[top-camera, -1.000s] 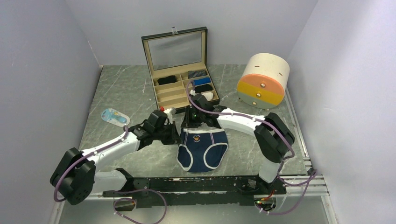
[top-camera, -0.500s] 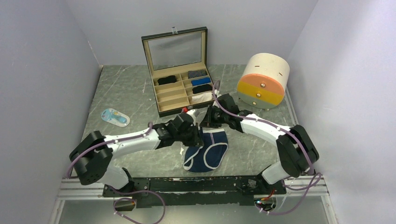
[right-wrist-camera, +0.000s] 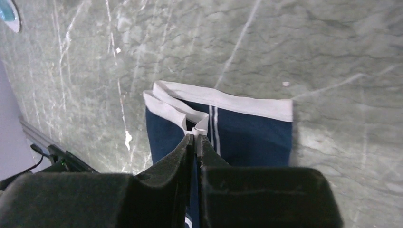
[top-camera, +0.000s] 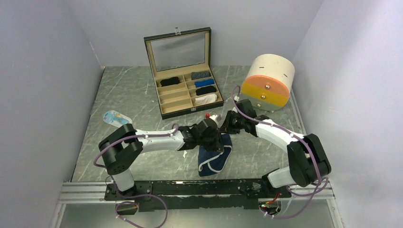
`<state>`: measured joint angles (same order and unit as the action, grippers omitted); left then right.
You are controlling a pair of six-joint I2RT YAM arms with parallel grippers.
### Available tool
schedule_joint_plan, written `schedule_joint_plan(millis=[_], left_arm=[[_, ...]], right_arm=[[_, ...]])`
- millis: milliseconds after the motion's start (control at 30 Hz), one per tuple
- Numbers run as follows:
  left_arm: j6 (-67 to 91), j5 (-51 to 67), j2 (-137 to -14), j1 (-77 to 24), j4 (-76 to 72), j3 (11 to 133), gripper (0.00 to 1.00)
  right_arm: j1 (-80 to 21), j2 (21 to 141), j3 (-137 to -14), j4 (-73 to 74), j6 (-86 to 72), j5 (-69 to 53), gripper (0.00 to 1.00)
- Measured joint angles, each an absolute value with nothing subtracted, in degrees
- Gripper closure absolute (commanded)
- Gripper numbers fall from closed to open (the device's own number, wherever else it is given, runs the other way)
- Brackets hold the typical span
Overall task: Roll the underwear
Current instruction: Fold the underwear at the center of the board.
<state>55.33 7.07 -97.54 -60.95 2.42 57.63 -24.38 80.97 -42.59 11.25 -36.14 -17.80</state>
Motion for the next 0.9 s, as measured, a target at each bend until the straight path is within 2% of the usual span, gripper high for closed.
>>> schedule_joint_plan(millis=[267,767,833,900], left_arm=[[56.88,7.64,-103.81,-62.08,0.16,63.42,0.95],[59.42,9.19,-108.62,-62.13,-3.79,64.4,0.95],[59.57,9.26,-109.01,-62.13,-4.38,64.66,0.94],[59.9,10.24,-109.56,-62.15,-5.61,64.66,0.88]], right_arm=[[-21.71,79.57,-41.82,13.89,-33.56,-14.13,0.9],[-20.69,83.94,-43.68,16.8,-30.83,-10.76,0.89],[-20.67,84.53,-43.86,16.78,-30.59,-10.37,0.88],[-20.67,84.88,-43.97,16.51,-30.41,-9.41,0.84]])
